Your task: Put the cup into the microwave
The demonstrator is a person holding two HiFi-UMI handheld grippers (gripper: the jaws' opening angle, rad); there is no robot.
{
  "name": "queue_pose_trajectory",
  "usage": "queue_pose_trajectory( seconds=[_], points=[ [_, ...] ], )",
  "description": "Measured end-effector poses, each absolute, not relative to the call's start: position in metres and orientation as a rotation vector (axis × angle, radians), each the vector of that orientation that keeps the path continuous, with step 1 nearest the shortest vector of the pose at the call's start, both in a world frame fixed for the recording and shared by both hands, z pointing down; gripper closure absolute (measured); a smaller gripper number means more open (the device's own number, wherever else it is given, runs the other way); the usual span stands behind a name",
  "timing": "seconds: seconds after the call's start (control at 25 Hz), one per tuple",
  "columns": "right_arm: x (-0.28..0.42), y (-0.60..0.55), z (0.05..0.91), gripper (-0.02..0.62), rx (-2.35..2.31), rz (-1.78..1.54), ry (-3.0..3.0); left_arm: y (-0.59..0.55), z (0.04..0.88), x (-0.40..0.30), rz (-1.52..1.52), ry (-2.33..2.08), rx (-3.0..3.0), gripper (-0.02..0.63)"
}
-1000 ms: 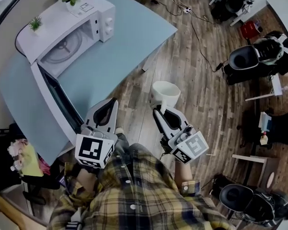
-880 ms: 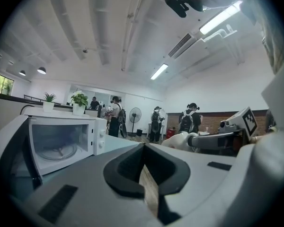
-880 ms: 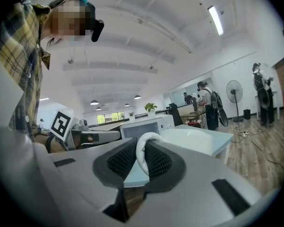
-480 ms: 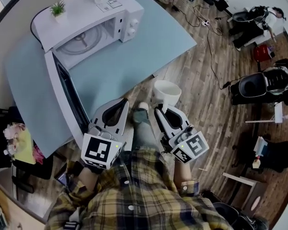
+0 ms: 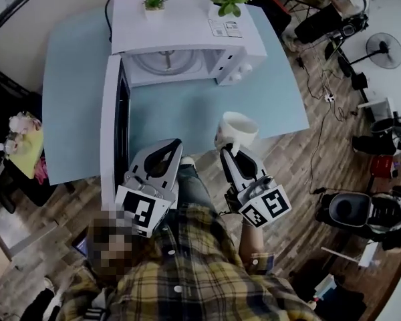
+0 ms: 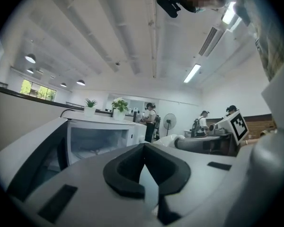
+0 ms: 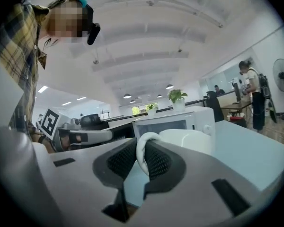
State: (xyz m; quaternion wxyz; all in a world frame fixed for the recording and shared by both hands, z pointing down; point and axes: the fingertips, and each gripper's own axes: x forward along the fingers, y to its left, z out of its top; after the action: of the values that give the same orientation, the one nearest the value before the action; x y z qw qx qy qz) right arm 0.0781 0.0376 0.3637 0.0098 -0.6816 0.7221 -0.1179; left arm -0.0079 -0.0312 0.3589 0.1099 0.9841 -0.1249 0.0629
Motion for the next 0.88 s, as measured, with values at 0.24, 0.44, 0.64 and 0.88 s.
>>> queue_pose_trajectory(
  seconds=[0.24,0.44,0.64,0.88],
  points=[
    [0.102,-0.014,0.364,0.541,-1.799,-0.385,2.546,-0.068,0.364,-0.005,0.188,-0.798,2.799,0.615],
    [0.111,-0.029,0.358,0.541,-1.554,-0.374,2.701,-0.074,0.357,-0.003,0.175,-1.056,2.734,0.615],
    [0.121,-0.036,0.358,0.541,-1.348,-0.373,2.799,-0.066,0.358,0.007,0.194,-1.235,2.668,0.615],
    [0.126,-0.038,0.358,0.541,-1.214,-0.364,2.851,-0.059,0.356,0.002,0.212,-1.39,2.602,0.615]
  ],
)
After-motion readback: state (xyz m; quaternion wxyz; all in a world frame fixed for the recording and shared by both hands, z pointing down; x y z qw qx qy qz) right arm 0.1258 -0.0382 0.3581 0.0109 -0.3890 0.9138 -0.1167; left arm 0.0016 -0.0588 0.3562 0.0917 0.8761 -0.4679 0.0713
